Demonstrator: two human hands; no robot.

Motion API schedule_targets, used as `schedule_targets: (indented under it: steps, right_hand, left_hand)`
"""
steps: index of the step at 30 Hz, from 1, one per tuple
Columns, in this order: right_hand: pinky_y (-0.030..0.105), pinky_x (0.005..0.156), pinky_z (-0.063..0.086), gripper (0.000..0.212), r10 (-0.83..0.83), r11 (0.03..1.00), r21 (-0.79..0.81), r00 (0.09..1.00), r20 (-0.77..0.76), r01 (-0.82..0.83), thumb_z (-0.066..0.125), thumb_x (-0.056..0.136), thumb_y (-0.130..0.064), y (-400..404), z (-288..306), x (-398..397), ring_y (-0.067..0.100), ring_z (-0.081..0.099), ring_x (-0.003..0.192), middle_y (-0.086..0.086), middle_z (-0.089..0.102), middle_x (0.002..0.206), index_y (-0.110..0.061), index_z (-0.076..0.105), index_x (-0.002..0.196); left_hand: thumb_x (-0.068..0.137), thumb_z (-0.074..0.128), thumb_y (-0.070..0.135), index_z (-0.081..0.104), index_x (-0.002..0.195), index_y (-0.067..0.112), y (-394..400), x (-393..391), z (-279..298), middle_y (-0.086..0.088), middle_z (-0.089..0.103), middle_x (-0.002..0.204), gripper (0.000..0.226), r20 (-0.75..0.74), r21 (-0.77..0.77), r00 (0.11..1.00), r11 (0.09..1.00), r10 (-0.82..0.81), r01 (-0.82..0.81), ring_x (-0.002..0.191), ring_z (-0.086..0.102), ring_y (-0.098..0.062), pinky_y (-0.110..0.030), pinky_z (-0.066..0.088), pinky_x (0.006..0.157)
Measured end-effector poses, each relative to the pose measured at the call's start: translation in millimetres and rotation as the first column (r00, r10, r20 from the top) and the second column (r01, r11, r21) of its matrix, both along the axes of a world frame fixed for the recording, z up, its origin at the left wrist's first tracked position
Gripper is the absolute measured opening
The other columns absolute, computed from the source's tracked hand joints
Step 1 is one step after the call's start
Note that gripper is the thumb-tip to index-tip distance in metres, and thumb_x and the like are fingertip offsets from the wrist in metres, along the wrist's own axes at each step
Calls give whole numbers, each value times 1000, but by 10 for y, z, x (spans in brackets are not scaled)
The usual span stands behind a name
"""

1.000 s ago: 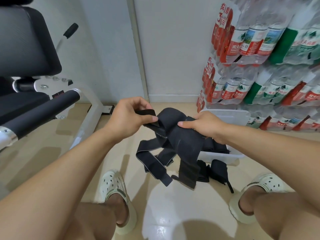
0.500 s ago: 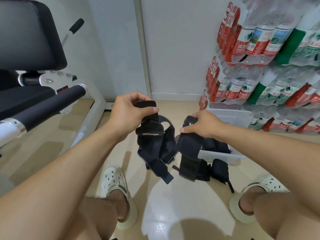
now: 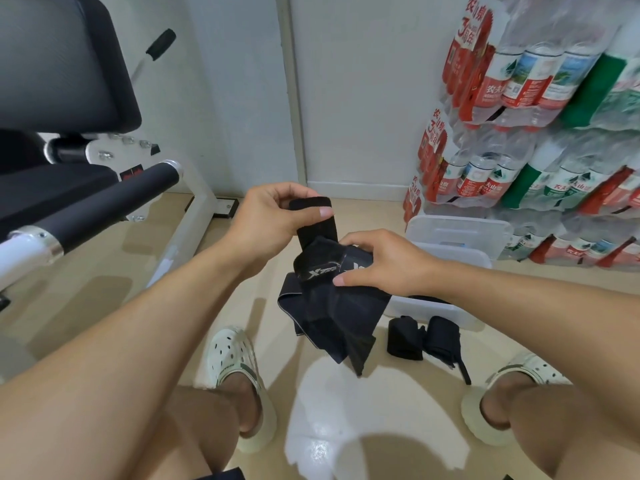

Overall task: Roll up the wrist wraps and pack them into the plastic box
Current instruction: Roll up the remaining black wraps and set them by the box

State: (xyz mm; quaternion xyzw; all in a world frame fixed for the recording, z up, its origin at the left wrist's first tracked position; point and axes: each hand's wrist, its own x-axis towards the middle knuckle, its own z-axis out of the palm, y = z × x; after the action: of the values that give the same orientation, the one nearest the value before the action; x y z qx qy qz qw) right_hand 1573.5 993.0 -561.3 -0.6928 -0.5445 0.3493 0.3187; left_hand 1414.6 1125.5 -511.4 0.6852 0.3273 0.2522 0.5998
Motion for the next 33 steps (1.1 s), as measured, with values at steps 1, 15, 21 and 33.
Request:
schedule_targets:
  steps: [1, 15, 21, 33]
  right_hand:
    - [40, 88, 60, 26, -26, 1000, -4, 998, -57, 26, 84, 83, -27, 3, 7, -13, 14, 73, 91, -4, 76, 98, -23, 73, 106]
    - [39, 74, 49, 35, -476, 839, 85, 800, -366, 538, 69, 93, -47, 58, 96, -86, 23, 64, 73, 19, 72, 88, -13, 72, 89]
    - [66, 88, 52, 50, -503, 788, 25, 667, -549, 615, 68, 84, -54, 101, 127, -117, 29, 62, 79, 31, 67, 99, -4, 61, 89]
    - [57, 82, 58, 40, -533, 782, -46, 627, -568, 622, 67, 97, -40, 36, 173, -109, 31, 68, 79, 26, 72, 99, 0, 64, 92]
  left_hand:
    - [81, 82, 5, 72, 88, 12, -9, 2, 1, 2, 74, 74, 14, 20, -24, 1000, 1000, 10, -9, 68, 69, -12, -24, 55, 66]
    - [73, 91, 30, 59, 89, 17, 2, 43, -182, 2, 62, 75, 38, -142, 35, 984, 994, 109, -105, 72, 62, -13, -32, 54, 78]
    - [75, 89, 29, 66, 108, 18, -221, 141, -308, -2, 70, 109, 42, -305, 16, 939, 985, -159, 172, 92, 67, -14, -25, 54, 83]
    - [75, 90, 28, 68, 102, 13, -286, 199, -231, 7, 68, 80, 38, -359, 27, 913, 975, -195, 219, 67, 65, -3, -17, 52, 62]
